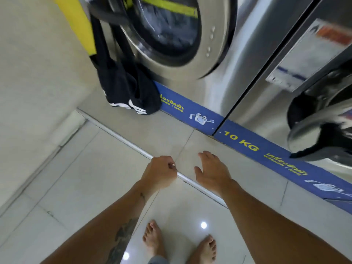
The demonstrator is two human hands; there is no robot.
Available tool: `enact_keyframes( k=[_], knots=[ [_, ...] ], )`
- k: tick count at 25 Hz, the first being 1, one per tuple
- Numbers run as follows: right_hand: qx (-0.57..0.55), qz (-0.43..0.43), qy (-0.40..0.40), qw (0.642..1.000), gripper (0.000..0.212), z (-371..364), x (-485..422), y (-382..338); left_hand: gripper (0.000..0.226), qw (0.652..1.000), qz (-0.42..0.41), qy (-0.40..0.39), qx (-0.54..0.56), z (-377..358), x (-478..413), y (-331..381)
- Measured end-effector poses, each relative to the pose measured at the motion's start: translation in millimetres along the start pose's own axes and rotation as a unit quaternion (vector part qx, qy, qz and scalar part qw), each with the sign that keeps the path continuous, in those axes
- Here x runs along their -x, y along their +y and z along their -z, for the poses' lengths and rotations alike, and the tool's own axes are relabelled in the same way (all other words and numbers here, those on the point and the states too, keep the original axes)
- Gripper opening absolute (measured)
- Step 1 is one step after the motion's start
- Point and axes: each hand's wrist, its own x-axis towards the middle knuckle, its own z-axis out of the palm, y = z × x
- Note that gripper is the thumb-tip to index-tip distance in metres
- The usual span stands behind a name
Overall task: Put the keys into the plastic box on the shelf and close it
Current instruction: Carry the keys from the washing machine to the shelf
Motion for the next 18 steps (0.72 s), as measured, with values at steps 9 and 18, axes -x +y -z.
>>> enact_keyframes(
  k=[9, 18],
  knots=[
    [-0.004, 0.09, 0.044, 0.995, 0.044, 137.0, 136.9, -104.4, 0.02, 0.988, -0.013, 0.152, 0.036, 115.4, 166.6, 52.2],
    [0.024, 0.285, 0.038, 0.957, 0.045, 167.5, 240.9, -174.4, 0.022, 0.948, 0.056, 0.286, 0.128, 140.6, 339.8, 37.5]
  ],
)
